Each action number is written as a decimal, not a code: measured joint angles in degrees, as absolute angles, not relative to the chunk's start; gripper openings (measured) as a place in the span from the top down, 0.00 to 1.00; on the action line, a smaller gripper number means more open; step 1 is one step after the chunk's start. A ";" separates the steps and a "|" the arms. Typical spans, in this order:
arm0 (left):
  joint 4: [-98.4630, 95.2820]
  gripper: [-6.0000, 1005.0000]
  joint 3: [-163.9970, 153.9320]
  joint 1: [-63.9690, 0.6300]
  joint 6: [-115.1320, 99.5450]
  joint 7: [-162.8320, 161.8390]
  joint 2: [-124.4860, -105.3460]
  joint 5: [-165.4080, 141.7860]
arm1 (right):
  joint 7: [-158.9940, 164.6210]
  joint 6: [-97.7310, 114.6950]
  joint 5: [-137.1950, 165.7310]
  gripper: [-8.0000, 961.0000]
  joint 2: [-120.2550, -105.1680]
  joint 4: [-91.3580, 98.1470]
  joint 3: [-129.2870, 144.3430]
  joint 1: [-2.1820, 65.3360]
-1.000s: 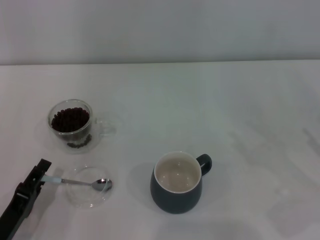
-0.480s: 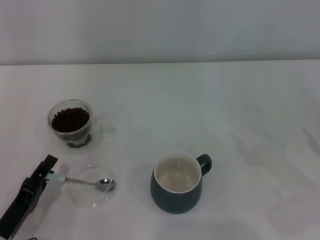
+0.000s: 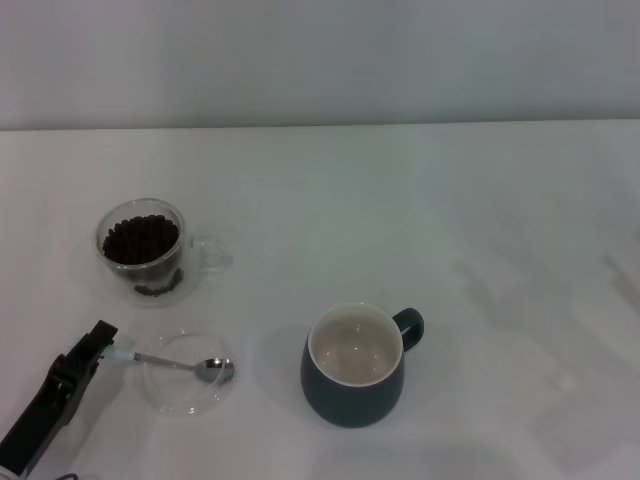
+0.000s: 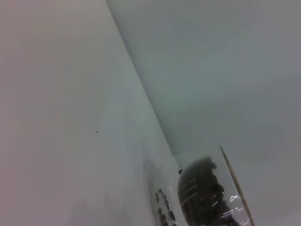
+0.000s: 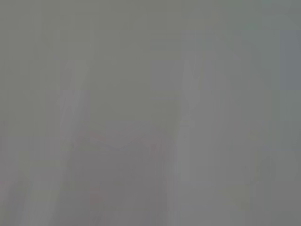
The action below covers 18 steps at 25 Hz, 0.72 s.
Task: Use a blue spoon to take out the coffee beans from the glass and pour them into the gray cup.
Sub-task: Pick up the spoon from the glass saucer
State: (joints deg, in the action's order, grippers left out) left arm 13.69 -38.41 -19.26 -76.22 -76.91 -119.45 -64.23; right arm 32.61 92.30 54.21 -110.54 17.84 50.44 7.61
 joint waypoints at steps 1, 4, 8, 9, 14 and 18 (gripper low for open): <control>13.65 0.61 -38.40 -19.22 -76.18 -76.90 -119.44 -64.23 | 32.61 92.25 54.26 0.36 -110.56 17.84 50.43 7.65; 13.32 0.72 -38.41 -19.10 -76.12 -76.89 -119.44 -64.21 | 32.61 92.12 54.36 0.36 -110.58 17.85 50.43 7.85; 13.06 0.80 -38.36 -19.00 -76.12 -76.91 -119.48 -64.11 | 32.60 92.03 54.37 0.36 -110.58 17.85 50.43 8.13; 13.06 0.81 -38.31 -18.99 -76.12 -76.88 -119.48 -64.06 | 32.53 92.00 54.36 0.36 -110.59 17.85 50.43 8.16; 12.85 0.85 -38.13 -18.90 -76.12 -76.70 -119.37 -63.81 | 32.08 91.83 54.12 0.36 -110.67 17.84 50.43 8.32; 11.79 0.86 -38.13 -18.67 -76.34 -76.92 -119.30 -63.74 | 32.06 91.80 54.09 0.36 -110.73 17.84 50.43 8.34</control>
